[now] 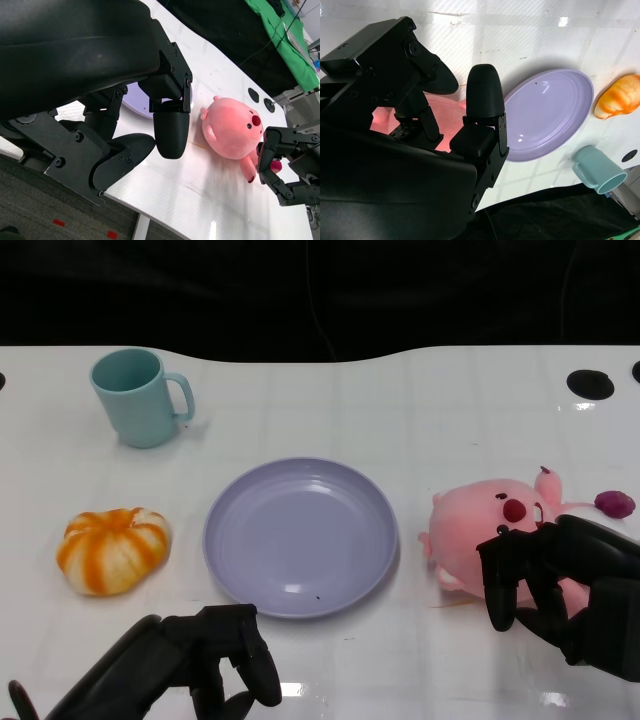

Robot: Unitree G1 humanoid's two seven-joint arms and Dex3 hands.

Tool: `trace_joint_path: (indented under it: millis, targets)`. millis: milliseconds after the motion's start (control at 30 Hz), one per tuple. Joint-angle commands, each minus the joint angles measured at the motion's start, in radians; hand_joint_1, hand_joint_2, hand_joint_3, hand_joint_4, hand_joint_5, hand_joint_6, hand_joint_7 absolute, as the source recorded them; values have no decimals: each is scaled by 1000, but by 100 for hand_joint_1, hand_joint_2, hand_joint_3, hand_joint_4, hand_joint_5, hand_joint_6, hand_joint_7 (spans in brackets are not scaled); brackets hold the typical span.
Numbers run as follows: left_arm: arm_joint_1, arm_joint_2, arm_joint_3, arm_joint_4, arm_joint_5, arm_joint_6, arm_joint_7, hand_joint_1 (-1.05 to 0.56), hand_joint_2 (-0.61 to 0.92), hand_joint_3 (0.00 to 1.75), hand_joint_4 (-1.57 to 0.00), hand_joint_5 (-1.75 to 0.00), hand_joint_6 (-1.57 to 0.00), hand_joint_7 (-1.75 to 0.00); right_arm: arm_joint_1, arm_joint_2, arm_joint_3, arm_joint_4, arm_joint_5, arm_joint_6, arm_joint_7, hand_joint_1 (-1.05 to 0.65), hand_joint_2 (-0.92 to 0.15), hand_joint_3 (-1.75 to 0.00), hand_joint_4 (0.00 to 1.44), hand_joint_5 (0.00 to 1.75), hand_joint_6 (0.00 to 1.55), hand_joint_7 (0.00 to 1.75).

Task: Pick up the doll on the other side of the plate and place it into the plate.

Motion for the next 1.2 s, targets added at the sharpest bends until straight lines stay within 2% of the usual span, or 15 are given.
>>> trace_joint_path:
  millis: [33, 533, 667, 767, 833, 900, 1000, 1100, 1200]
  targets:
    - [-3, 17, 7, 3, 4, -9, -8, -17, 54, 117, -69, -175, -66, -143, -8, -4, 0, -3, 1, -1, -2, -6, -39, -131, 83, 175, 77, 149]
    - [-5, 21, 8, 9, -2, -15, -6, -17, 54, 117, -69, -175, -66, -144, -10, 0, -1, 2, 3, -5, -7, -5, -40, -129, 82, 175, 76, 146]
    - [-3, 21, 9, 9, -3, -14, -6, -17, 54, 117, -69, -175, -66, -144, -8, 5, -4, 0, 5, 2, -11, -5, -42, -125, 80, 173, 77, 139]
    - [-3, 21, 10, 8, -3, -12, -5, -17, 54, 117, -69, -175, -66, -144, -5, 15, -10, 15, 16, -26, -25, -5, -44, -120, 80, 161, 79, 120]
    - [-3, 21, 10, 10, -5, -15, -6, -17, 54, 117, -69, -175, -66, -144, -4, 25, -17, 27, 28, -58, -39, -7, -50, -100, 80, 134, 82, 94]
    - [-4, 21, 10, 9, -6, -12, -6, -17, 54, 117, -69, -175, -66, -144, -2, 33, -23, 28, 36, -72, -49, -11, -57, -82, 80, 123, 83, 78]
    - [-3, 19, 11, 9, -7, -12, -5, -16, 54, 116, -69, -175, -66, -144, 3, 50, -36, 28, 62, -111, -73, -16, -72, -46, 73, 109, 84, 51]
    - [-2, 23, 11, 5, -5, -7, -7, -17, 55, 116, -69, -175, -66, -144, 8, 72, -46, 27, 99, -145, -86, -19, -79, -29, 68, 87, 79, 33]
    - [-3, 24, 11, 6, -6, -6, -8, -17, 55, 116, -69, -175, -65, -144, 12, 84, -52, 22, 111, -159, -93, -21, -83, -20, 64, 74, 75, 24]
